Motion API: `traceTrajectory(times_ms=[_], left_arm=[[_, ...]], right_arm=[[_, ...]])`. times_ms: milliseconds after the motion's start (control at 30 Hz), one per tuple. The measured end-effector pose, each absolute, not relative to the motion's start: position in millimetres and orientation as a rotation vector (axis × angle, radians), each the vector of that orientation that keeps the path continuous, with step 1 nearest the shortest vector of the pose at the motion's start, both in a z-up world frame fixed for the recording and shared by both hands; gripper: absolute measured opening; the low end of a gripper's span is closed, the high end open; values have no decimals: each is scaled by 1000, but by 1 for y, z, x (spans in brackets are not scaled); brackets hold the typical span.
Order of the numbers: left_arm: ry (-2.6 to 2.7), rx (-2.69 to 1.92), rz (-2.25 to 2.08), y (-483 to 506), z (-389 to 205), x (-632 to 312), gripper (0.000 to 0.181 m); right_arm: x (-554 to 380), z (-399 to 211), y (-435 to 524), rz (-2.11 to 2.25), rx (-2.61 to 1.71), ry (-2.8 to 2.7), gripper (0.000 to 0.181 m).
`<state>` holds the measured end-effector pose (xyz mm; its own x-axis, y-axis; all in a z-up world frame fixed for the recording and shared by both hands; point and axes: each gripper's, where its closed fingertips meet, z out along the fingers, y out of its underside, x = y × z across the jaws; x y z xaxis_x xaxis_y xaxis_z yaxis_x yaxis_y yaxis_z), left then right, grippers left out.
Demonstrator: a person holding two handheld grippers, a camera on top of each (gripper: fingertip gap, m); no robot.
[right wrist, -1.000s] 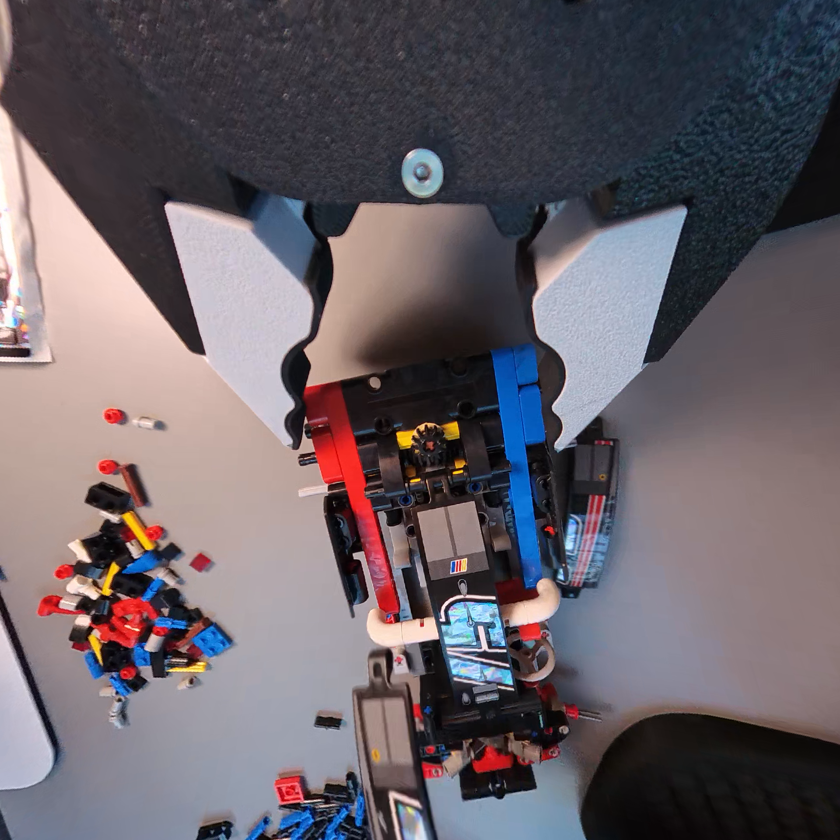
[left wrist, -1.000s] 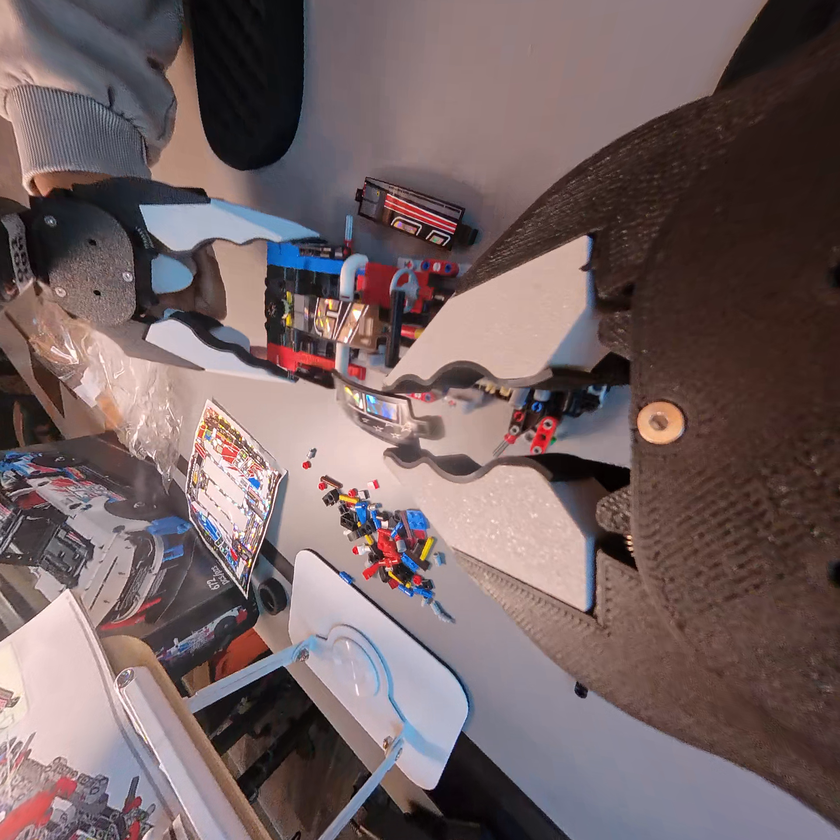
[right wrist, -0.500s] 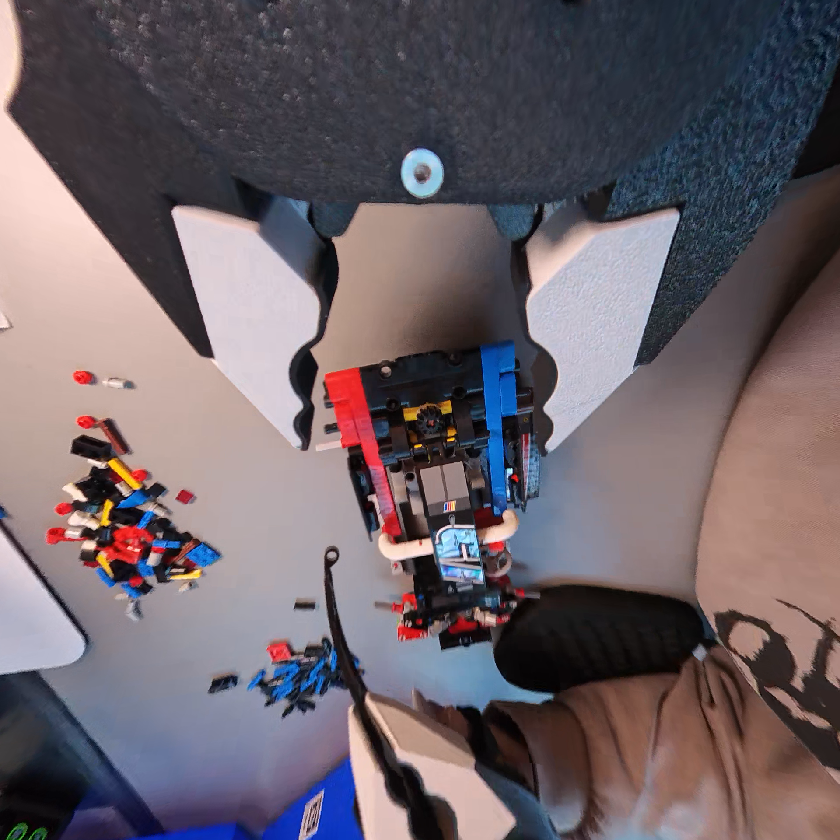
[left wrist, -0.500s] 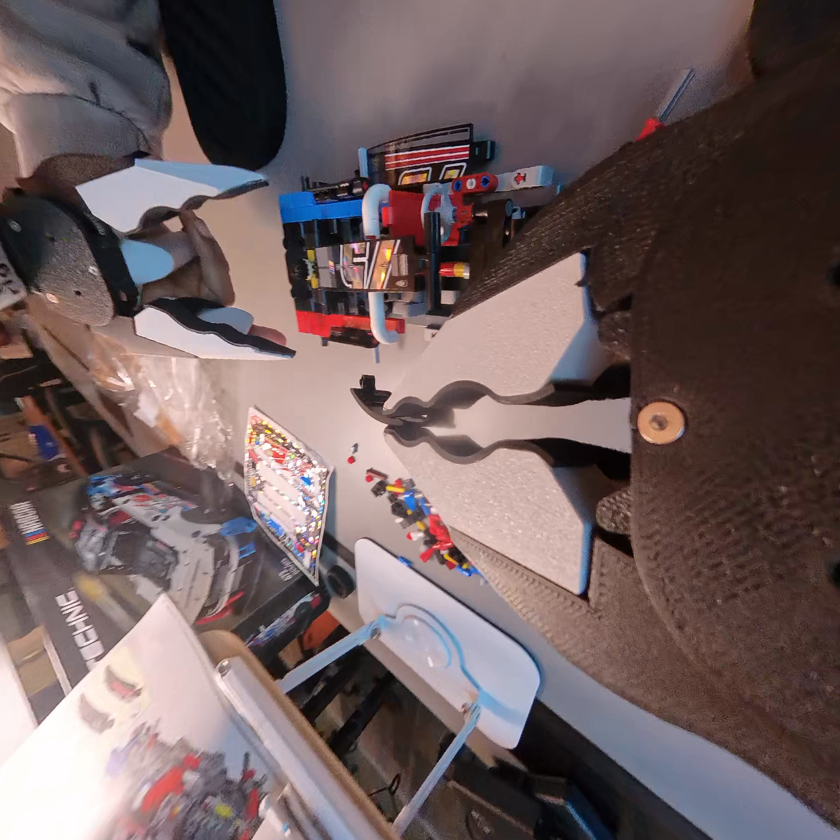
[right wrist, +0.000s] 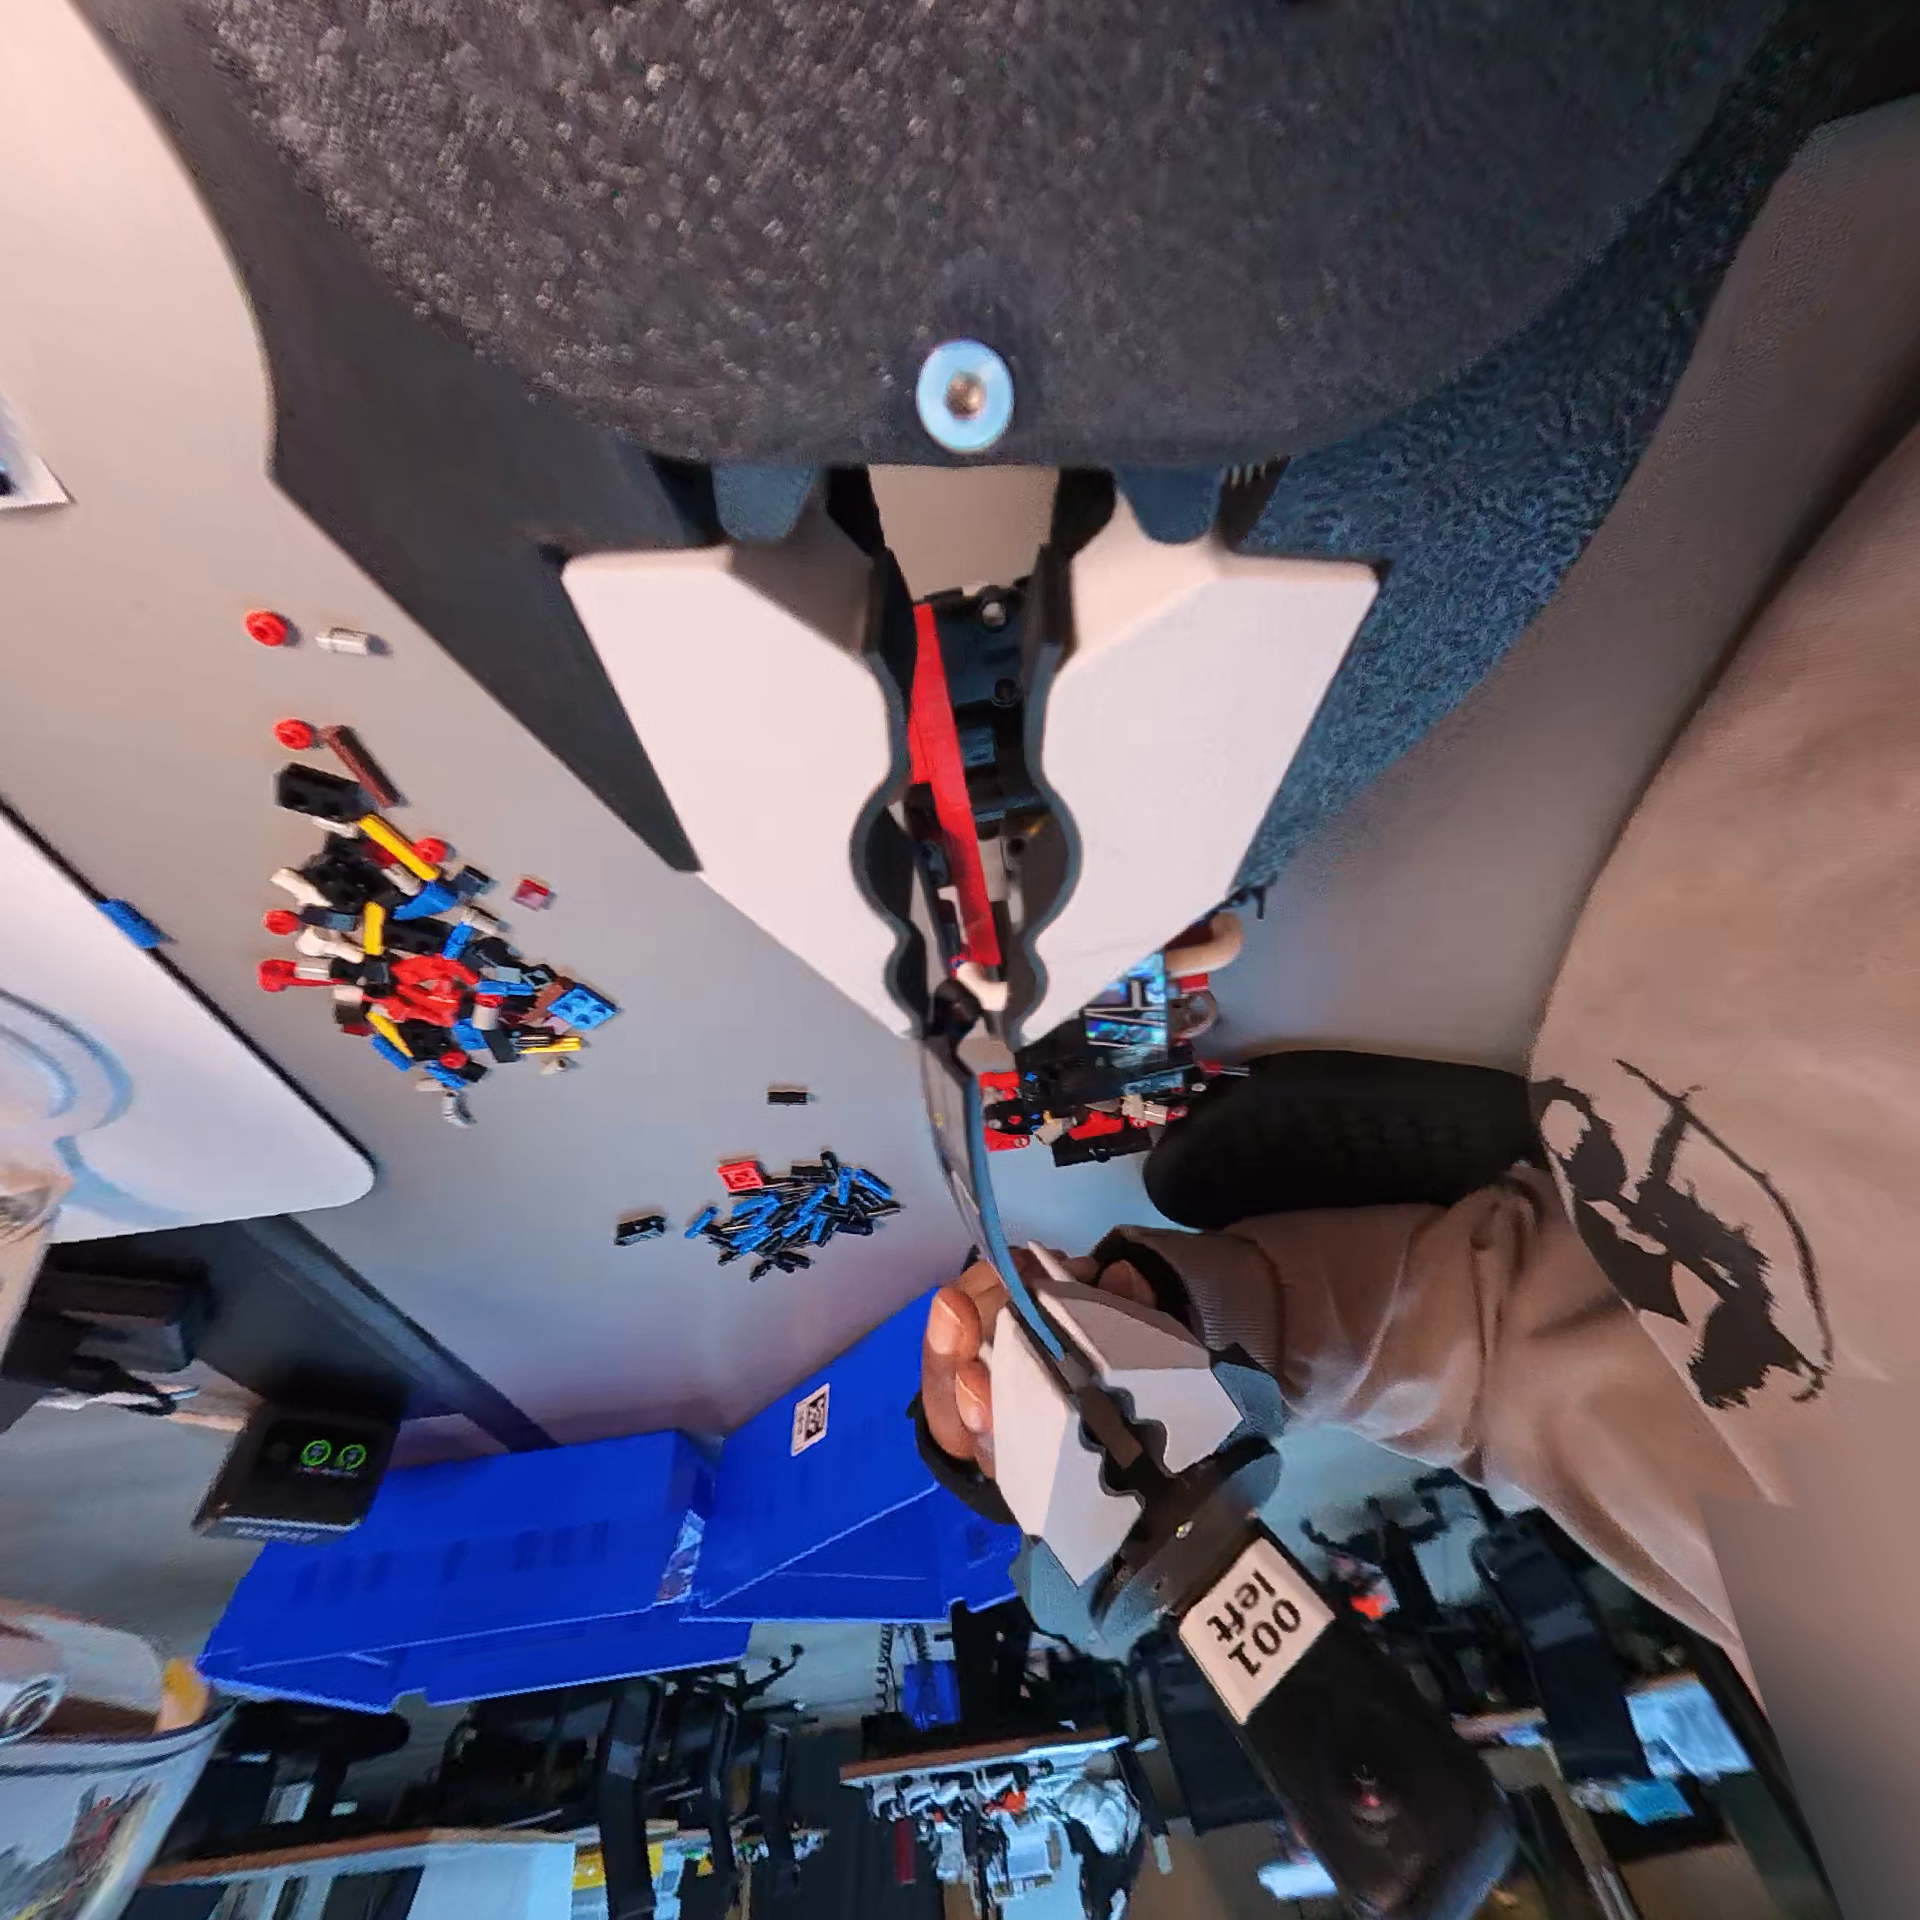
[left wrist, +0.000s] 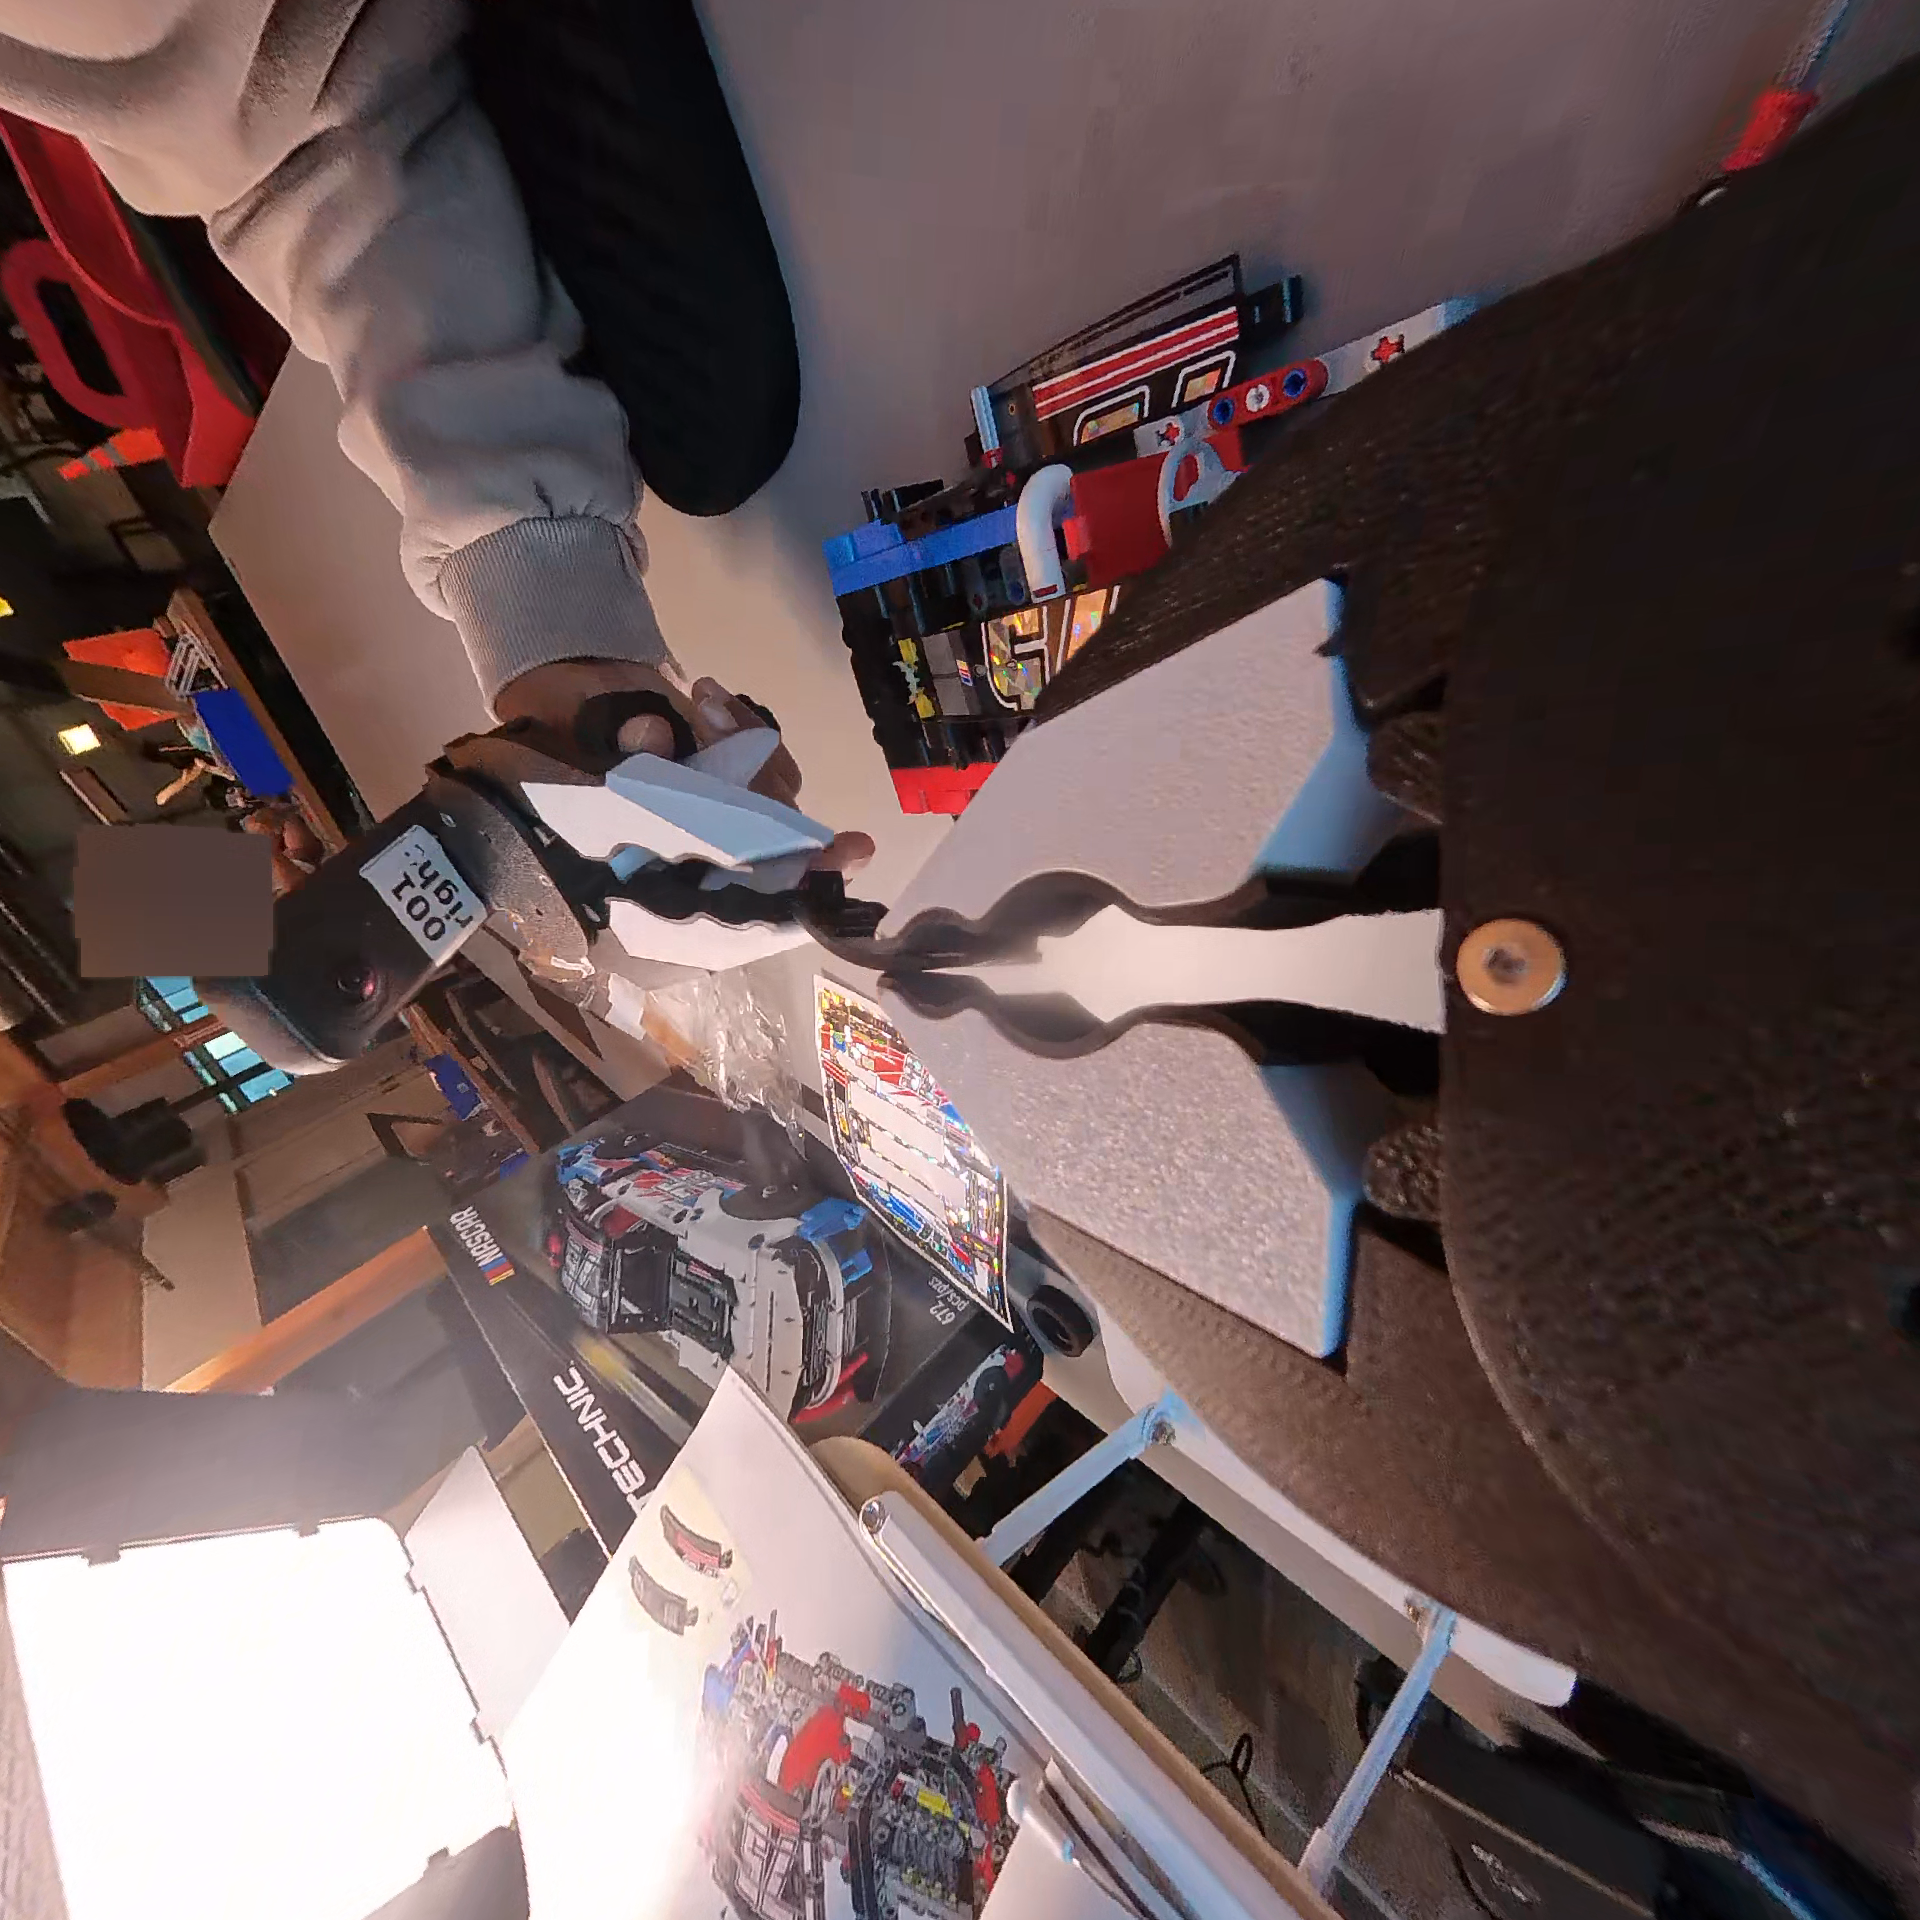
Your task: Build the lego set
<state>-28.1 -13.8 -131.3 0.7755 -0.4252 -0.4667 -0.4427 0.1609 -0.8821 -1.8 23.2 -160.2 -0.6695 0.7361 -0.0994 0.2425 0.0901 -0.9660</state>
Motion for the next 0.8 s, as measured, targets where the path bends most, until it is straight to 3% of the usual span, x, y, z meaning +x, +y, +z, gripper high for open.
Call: traceTrajectory(times_ms=[233, 333, 400, 533, 633, 733, 800], left_arm=[[629, -1537, -205, -15, -139, -35, 3], [452, -1658, -552, -18, -143, -41, 17], [355, -1689, -784, -21, -142, -40, 38], [244, -1720, -1101, -22, -141, -33, 47], [263, -1794, -1107, -18, -154, -27, 40], [346, -1859, -973, -14, -166, -25, 13], [386, -1875, -917, -13, -169, -23, 10]], right_arm=[[-11, -163, 30, 1258, -757, -1878, 6], [-11, -156, 32, 1154, -653, -1819, 6], [-10, -149, 30, 1109, -580, -1777, 6], [-12, -145, 26, 991, -460, -1740, 5], [-11, -143, 19, 909, -364, -1708, 5], [-9, -142, 16, 864, -318, -1682, 5], [-8, -141, 18, 852, -308, -1665, 5]])
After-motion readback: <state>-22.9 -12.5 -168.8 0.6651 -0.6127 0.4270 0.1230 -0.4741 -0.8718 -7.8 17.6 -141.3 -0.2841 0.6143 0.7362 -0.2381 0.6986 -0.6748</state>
